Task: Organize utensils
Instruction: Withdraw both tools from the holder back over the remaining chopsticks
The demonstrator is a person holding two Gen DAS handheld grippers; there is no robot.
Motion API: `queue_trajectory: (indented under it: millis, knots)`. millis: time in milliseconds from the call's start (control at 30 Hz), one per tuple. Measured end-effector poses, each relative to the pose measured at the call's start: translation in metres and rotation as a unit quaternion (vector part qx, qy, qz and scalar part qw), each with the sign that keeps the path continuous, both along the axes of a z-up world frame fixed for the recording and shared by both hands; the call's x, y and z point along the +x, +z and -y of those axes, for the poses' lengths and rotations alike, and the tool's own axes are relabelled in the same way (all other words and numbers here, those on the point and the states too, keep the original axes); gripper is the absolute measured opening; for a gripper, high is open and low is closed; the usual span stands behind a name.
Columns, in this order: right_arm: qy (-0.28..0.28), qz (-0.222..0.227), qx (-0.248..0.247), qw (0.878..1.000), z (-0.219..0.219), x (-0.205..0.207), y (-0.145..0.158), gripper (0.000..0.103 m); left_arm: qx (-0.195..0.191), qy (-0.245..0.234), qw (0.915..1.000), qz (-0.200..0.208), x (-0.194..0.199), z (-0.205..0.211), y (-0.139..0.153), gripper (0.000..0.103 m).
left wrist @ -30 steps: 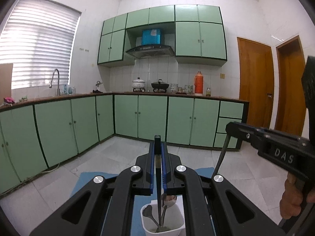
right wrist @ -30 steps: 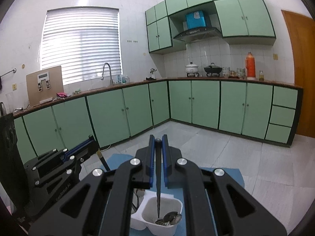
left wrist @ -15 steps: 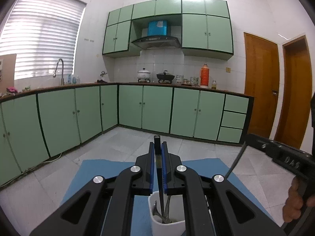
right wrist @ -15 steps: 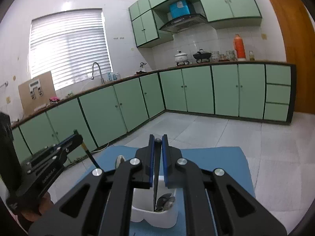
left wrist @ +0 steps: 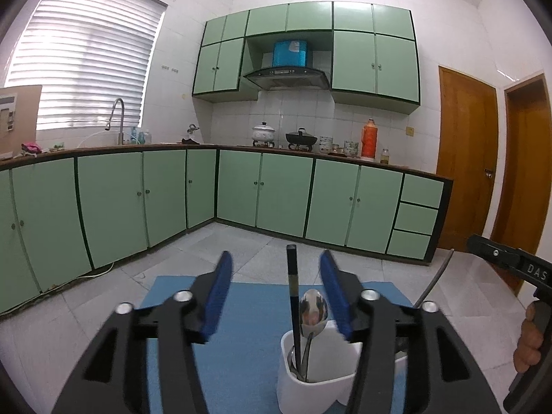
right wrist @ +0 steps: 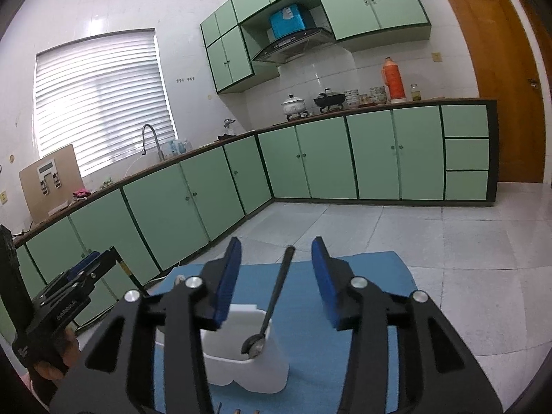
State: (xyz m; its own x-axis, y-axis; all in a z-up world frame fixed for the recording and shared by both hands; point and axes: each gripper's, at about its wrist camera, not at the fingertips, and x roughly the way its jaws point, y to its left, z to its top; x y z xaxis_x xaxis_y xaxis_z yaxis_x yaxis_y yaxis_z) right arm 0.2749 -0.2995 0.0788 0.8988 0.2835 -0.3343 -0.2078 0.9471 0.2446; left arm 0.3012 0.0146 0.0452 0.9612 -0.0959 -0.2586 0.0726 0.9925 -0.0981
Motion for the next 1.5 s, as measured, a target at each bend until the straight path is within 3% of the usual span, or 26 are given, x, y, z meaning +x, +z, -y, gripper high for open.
queue_trajectory:
  millis: [167, 400, 833, 1367, 1500]
  knots:
    - [-0.008, 0.006, -0.002, 1.0, 0.01, -0.023, -0.002, 0.062, -0.011, 0.009, 0.9998, 0.012, -0.019, -0.012, 0.004, 0.081]
    - [-0.002, 0.002, -0.016, 1.0, 0.01, -0.077, -0.028, 0.088, -0.014, 0.006, 0.9998, 0.01, -0.068, -0.018, -0.008, 0.093]
    - [0.012, -0.049, -0.06, 0.997, -0.018, -0.165, -0.097, 0.09, 0.022, -0.014, 0.9974, -0.067, -0.153, -0.002, -0.08, 0.094]
    - [-0.013, -0.064, -0.071, 0.995, -0.042, -0.247, -0.161, 0.089, 0.045, 0.002, 0.9942, -0.098, -0.235, 0.0, -0.144, 0.094]
    - [-0.034, -0.051, -0.085, 0.995, -0.048, -0.262, -0.174, 0.079, 0.051, 0.009, 0.9937, -0.099, -0.25, -0.001, -0.156, 0.094]
